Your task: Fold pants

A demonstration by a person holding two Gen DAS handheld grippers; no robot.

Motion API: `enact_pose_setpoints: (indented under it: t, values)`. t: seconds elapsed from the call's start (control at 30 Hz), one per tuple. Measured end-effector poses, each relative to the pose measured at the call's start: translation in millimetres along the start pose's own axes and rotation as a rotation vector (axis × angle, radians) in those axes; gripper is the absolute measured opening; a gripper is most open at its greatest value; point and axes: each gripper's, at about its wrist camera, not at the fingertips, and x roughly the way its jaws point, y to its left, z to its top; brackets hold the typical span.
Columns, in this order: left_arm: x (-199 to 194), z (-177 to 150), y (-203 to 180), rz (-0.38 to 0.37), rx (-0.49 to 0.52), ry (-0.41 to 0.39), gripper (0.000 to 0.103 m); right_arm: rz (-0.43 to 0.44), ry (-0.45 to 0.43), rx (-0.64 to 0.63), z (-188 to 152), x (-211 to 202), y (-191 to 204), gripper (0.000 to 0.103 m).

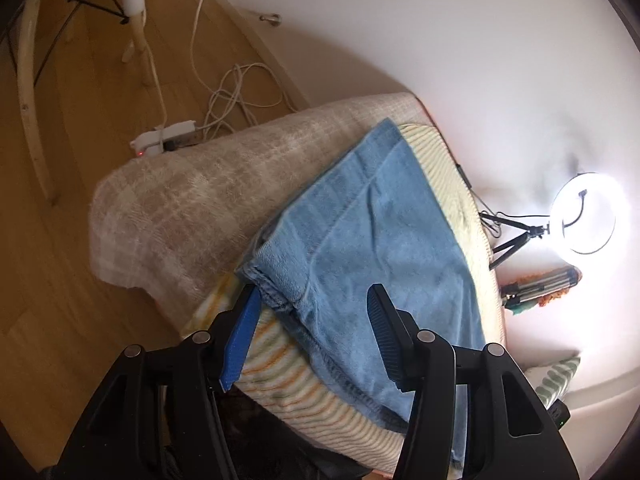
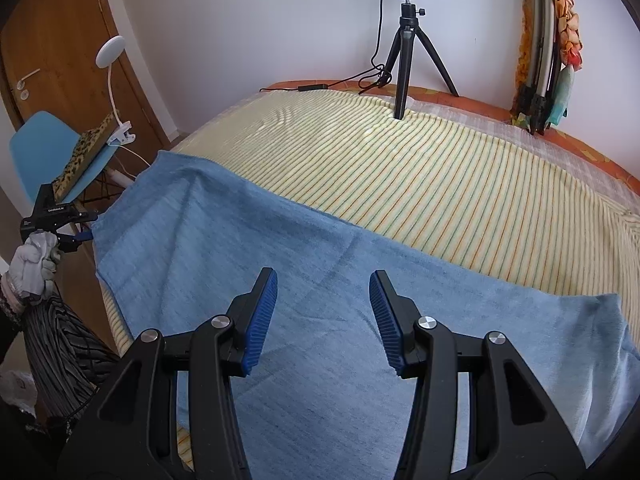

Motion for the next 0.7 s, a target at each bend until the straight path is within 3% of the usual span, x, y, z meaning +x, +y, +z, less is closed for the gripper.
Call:
enact_pose_setpoints:
  t: [0.2,0.3,0.4,0.5,0.53,0.57,0.63,0.7]
  values:
    - [16.8,-16.5,-20.4,-0.034,0.079,0.055,0.053,-0.001,0.02,-0.008,0.3,6.9,1.9,0.05]
    - [17.9,-13.5,-25.5,-0.006,0.103,0.031,0.053,-0.004,0.02,-0.023,0.5,7.7,4.0,0.05]
    - [17.8,-1.4,-22.5,-0.017,0.035,-0.004,0.053,0.001,0.021,-0.024,0.0,8.1,4.8,0.05]
    - [20.2,1.2,-34.1,-0.008,0.108,-0.034,0.052,-0.002,0.022,-0.029,-0.3,8.8,5.9,0.05]
    - [21.7,1.3,-37.0,-0.004,0.125,-0.041,0.043,-0.004,0.022,-0.031,-0.6,8.9,6.6,0.05]
    - [22.6,2.2,-37.3,-0.007,0.131,-0.047,0.025,-0.005,0.023,-0.034,-0.9,9.3,6.9,0.05]
    - [20.7,4.9,-36.7,-0.022,0.133,-0.066,0.006,-0.009,0.029,-0.042,-1.7,11.5,8.6,0.05]
    - [4.3,5.3,-38.5,-0.062,0.127,-0.115,0.006,-0.014,0.035,-0.052,-2.5,14.0,10.7,0.05]
